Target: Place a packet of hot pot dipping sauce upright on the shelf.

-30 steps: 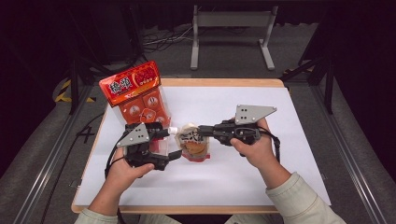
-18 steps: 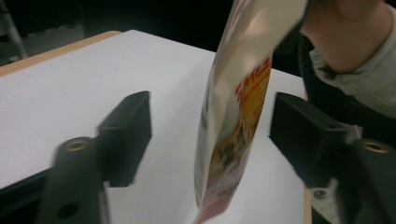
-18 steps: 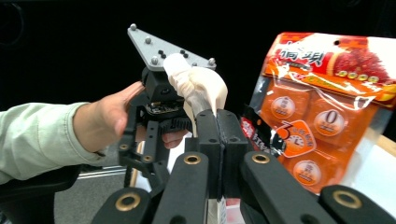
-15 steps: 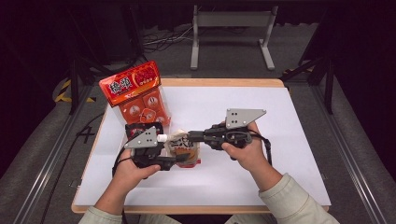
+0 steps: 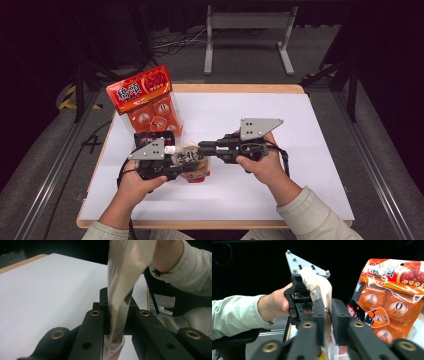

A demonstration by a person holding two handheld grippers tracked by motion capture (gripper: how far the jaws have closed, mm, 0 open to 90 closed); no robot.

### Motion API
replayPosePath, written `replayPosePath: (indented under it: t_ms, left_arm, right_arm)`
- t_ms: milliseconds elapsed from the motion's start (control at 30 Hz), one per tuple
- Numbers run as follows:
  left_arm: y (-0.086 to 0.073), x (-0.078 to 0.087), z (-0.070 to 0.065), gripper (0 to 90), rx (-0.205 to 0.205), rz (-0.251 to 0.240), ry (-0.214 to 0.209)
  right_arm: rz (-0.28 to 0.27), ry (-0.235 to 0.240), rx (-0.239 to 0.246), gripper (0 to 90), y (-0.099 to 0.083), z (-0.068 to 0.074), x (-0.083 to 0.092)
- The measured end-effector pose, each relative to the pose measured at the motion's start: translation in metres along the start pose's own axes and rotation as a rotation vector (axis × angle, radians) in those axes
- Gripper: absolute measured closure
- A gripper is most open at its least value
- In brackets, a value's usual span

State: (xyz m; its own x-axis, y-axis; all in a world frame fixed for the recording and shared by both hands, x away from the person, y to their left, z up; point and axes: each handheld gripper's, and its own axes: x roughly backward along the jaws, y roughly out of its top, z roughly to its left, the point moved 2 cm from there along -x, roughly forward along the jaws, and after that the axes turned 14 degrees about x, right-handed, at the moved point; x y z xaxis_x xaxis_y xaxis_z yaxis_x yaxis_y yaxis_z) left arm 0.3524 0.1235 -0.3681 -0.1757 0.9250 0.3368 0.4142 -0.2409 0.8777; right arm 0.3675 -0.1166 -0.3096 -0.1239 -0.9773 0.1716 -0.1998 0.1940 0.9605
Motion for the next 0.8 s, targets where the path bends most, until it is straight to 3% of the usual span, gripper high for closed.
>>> replayPosePath:
  t_ms: [133,233,367,533,700,800]
  left_arm:
    - [0.002,0.012,0.001,84.5,-0.008,-0.017,0.029]
    - [0.003,0.020,0.002,84.3,-0.014,-0.018,0.045]
    - [0.004,0.036,0.007,83.8,-0.015,-0.024,0.095]
    - [0.004,0.051,0.013,83.7,-0.007,-0.028,0.123]
    - [0.002,0.067,0.020,83.7,0.003,-0.046,0.144]
    - [0.000,0.076,0.025,83.6,0.009,-0.057,0.179]
  right_arm:
    - [0.004,-0.035,0.003,64.9,-0.001,-0.002,0.007]
    - [0.020,-0.065,-0.006,61.4,-0.009,-0.001,0.016]
    - [0.040,-0.096,-0.028,59.9,-0.022,0.002,0.026]
    - [0.086,-0.172,-0.030,59.0,-0.036,0.005,0.043]
    - [0.110,-0.195,-0.030,59.0,-0.039,0.007,0.055]
    - [0.115,-0.203,-0.033,59.1,-0.039,0.009,0.061]
